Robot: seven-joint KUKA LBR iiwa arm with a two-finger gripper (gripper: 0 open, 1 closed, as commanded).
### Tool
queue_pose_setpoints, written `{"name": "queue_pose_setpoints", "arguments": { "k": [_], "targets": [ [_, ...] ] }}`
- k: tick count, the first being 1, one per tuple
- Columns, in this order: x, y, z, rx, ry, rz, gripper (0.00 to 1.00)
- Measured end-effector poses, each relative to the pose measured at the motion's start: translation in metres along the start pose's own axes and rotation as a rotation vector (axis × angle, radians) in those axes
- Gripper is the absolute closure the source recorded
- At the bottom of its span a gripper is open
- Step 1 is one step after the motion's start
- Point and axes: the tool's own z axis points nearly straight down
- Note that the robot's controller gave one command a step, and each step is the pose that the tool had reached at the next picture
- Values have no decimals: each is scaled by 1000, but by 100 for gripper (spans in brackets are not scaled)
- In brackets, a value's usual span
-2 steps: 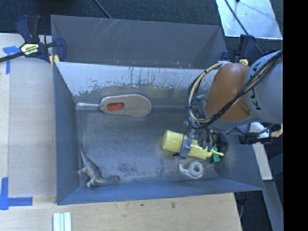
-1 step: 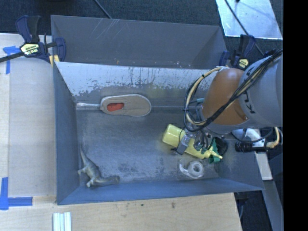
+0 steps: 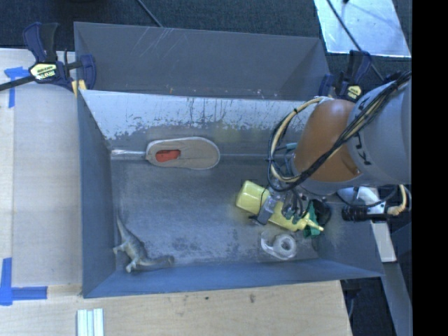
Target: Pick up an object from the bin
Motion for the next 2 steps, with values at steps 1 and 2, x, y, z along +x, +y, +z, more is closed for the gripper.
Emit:
{"name": "queue_pose_setpoints", "arguments": {
  "k": [1,2],
  "targets": [
    [1,-1,-5,2,3,0,100],
    [2,-1,-25,3,6,0,100]
  ]
}}
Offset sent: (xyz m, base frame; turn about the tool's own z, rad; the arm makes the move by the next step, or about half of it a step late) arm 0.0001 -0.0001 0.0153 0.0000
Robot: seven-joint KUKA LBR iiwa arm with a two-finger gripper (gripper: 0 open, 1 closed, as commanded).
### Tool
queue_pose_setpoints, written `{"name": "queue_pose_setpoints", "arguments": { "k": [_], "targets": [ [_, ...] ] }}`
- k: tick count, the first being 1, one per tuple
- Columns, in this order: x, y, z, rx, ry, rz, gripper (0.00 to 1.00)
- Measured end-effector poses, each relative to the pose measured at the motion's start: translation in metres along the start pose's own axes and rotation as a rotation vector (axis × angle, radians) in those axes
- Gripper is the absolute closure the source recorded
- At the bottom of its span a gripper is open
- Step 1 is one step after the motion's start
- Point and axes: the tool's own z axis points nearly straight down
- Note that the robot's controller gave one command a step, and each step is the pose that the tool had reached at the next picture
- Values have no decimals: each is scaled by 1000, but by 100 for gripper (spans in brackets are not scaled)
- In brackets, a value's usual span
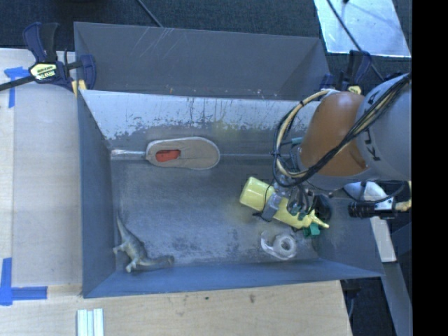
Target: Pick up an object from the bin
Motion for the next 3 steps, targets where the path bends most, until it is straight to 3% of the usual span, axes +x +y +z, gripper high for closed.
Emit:
{"name": "queue_pose_setpoints", "arguments": {
  "k": [2,3],
  "targets": [
    [-2,1,-26,-5,-11,-1,100],
    [-1,0,-33,-3,-6,-2,100]
  ]
}}
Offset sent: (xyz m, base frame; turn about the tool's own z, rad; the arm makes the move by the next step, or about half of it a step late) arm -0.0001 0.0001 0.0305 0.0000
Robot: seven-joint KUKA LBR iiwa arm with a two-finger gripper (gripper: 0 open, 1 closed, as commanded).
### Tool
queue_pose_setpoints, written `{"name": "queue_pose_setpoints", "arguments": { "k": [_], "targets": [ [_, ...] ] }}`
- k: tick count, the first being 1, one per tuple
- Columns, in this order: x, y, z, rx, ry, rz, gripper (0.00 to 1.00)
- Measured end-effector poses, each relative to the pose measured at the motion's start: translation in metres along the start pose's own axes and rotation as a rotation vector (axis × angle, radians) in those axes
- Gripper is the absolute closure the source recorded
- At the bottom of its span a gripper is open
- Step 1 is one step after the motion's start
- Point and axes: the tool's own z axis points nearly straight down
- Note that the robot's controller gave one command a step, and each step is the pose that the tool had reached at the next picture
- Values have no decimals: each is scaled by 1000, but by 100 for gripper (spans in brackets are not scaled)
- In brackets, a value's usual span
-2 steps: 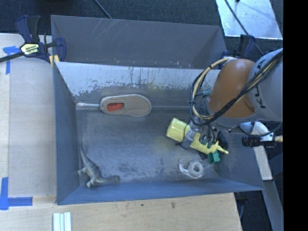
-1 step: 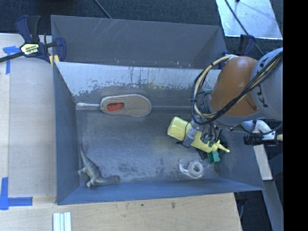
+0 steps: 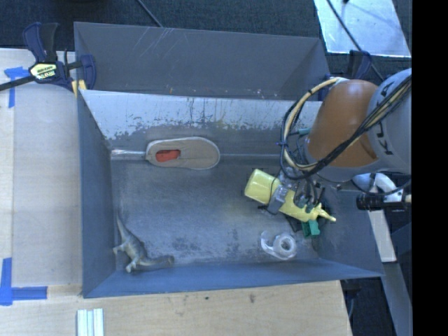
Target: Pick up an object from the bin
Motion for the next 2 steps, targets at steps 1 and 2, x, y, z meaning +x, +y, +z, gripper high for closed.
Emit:
{"name": "queue_pose_setpoints", "arguments": {
  "k": [1,2],
  "targets": [
    [0,0,-17,1,3,-1,100],
    [0,0,-32,0,-1,0,100]
  ]
}}
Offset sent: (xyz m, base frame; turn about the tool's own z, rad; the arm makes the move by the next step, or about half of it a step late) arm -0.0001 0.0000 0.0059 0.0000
